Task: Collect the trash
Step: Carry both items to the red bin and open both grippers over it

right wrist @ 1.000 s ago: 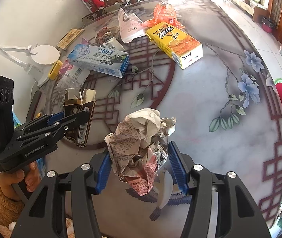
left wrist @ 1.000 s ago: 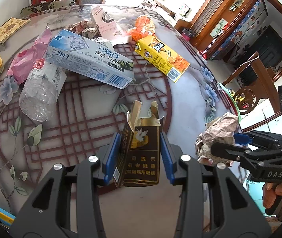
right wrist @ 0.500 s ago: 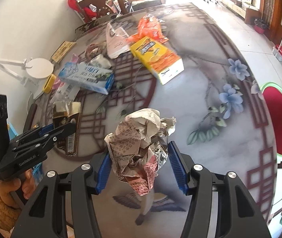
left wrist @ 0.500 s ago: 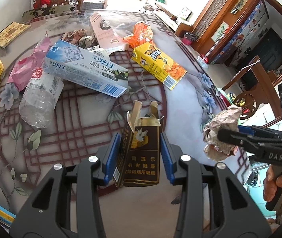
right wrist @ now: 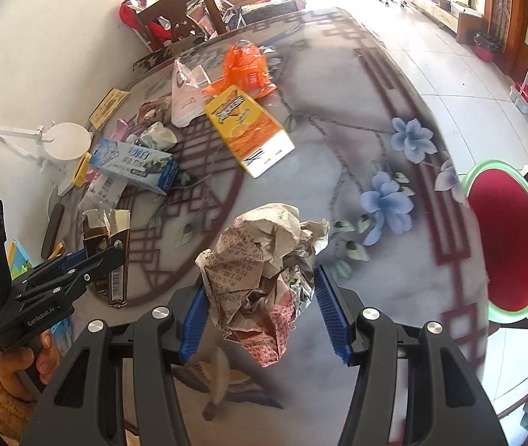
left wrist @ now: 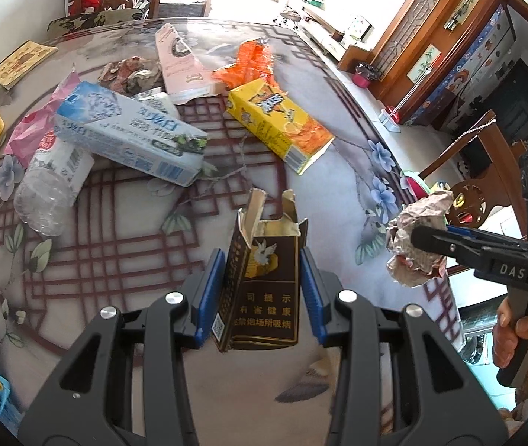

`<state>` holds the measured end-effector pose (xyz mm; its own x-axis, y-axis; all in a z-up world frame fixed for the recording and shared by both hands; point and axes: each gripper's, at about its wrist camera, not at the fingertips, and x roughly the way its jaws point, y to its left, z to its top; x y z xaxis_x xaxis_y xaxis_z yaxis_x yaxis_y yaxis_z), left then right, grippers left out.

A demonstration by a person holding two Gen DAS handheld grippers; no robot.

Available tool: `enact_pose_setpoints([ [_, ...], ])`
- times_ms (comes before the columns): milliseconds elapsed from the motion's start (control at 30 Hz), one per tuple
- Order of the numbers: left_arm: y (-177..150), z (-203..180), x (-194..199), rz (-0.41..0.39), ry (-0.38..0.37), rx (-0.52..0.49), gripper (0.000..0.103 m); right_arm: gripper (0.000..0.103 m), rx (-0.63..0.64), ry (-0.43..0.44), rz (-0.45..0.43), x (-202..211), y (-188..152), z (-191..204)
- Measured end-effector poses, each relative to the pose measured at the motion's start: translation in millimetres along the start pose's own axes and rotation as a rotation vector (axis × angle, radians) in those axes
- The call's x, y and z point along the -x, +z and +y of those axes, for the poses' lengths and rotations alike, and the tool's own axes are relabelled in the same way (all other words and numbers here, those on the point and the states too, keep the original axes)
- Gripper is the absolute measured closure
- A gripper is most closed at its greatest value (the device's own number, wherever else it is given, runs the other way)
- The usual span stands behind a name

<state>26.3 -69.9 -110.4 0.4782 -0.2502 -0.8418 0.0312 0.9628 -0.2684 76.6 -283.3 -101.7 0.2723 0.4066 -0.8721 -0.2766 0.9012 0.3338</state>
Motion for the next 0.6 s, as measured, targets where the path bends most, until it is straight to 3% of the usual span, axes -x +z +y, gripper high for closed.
enact_pose_setpoints([
  [367, 10, -52, -14, -0.007, 0.022, -0.010, 0.064, 0.050, -0.034, -0.004, -0.031, 24, 14, -67],
  [600, 19, -91, -27, -0.003, 0.031, -0.028, 0.064, 0.050, -0.110, -0.075, -0.074, 45, 22, -140],
])
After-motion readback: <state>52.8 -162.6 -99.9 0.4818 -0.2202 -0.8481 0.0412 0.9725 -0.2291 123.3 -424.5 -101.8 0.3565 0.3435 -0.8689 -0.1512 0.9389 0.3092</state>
